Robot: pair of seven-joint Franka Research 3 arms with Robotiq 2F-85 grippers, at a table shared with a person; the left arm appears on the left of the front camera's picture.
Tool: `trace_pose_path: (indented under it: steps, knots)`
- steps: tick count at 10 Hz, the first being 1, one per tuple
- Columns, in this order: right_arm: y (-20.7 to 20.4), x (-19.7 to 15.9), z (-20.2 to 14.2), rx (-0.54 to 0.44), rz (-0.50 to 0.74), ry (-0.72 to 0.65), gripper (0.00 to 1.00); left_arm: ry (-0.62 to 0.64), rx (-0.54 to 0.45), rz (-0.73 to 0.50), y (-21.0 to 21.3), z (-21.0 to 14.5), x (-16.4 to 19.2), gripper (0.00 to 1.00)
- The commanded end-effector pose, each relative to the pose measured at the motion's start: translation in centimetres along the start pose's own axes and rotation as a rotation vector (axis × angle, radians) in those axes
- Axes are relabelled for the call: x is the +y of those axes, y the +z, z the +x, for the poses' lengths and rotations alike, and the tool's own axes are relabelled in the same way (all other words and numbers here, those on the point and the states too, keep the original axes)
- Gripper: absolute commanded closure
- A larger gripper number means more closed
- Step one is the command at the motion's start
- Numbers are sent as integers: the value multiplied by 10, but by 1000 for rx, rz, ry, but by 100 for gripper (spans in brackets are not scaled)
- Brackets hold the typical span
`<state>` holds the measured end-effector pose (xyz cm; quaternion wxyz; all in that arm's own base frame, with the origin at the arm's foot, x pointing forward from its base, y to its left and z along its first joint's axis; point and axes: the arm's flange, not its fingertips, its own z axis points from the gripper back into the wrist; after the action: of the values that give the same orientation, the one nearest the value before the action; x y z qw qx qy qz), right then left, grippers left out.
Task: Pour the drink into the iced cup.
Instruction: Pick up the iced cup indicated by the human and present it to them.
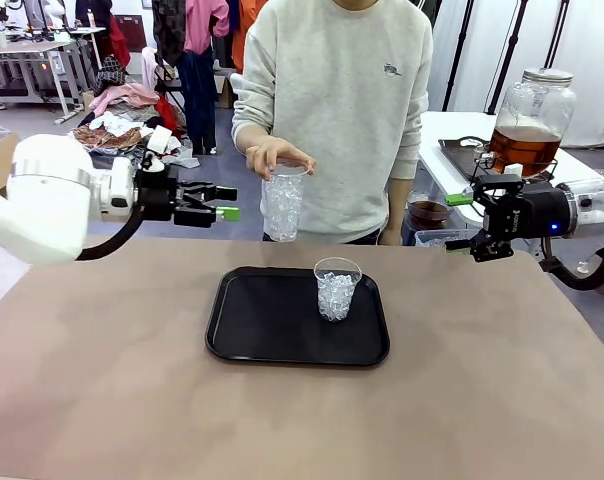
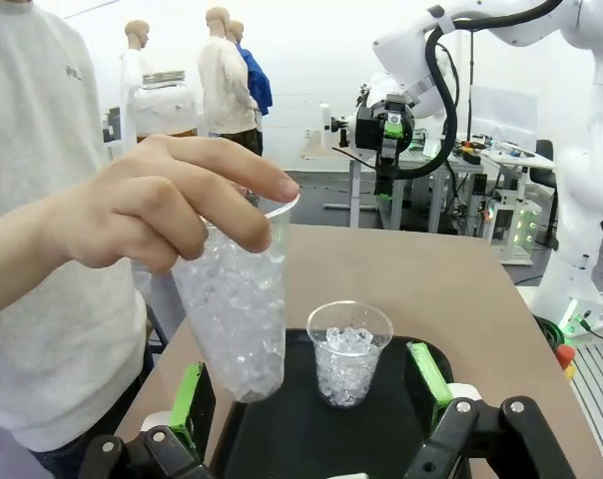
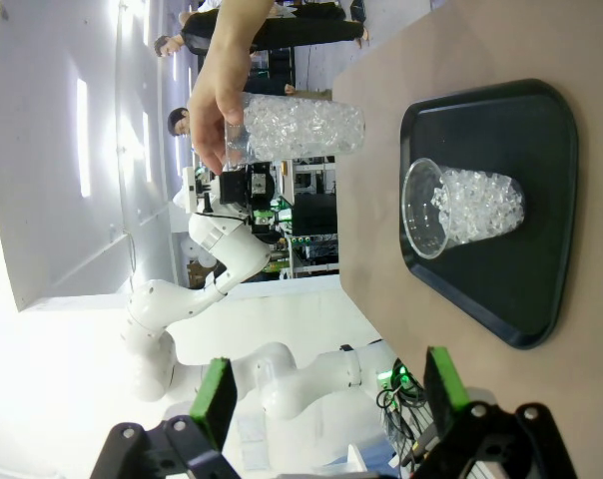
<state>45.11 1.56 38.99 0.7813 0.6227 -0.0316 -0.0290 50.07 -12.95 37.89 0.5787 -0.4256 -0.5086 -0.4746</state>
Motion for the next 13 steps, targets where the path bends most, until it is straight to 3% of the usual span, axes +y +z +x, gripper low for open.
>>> trace_pose_path:
  steps: [1, 4, 7, 13]
  knots:
    - [0, 1, -1, -2, 4, 0, 0, -20, -6, 32, 23, 9, -9, 0]
    - [0, 1, -1, -2, 4, 0, 0, -44, -42, 29, 61, 14, -12, 0]
    - [0, 1, -1, -2, 4, 0, 0, -49, -17, -70, 89, 7, -21, 0]
    - [0, 1, -1, -2, 4, 0, 0, -26, -6, -70, 98, 1, -20, 0]
